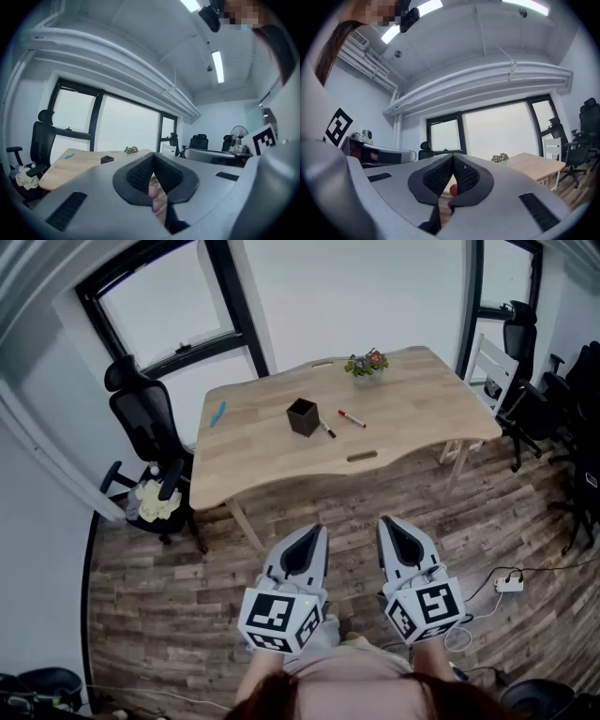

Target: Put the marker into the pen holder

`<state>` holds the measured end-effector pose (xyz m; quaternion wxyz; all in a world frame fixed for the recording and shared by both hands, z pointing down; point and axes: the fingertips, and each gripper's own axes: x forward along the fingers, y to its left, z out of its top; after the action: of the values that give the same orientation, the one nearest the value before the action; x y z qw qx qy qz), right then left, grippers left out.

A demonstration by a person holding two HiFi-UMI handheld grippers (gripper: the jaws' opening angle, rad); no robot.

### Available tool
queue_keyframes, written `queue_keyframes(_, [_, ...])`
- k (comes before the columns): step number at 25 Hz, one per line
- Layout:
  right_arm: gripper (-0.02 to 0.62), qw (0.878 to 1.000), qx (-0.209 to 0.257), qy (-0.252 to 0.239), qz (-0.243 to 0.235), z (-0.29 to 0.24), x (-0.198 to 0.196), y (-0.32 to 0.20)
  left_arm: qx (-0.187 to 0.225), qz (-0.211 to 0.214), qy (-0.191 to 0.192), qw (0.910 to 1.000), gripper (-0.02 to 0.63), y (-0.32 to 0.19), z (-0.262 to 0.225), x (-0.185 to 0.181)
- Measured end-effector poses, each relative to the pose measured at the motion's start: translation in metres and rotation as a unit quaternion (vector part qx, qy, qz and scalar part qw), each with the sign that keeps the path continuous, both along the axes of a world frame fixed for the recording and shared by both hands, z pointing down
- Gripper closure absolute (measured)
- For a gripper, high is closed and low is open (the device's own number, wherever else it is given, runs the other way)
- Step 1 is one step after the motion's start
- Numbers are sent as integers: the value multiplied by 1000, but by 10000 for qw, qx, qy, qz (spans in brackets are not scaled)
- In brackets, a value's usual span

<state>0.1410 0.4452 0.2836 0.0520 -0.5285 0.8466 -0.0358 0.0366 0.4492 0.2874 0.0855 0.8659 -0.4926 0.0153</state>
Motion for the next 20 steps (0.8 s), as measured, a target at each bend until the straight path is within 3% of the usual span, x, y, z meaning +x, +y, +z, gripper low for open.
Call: queue_keyframes(20, [595,9999,-28,15,152,9,-38,-68,-148,436,57,9989,604,-60,16,-20])
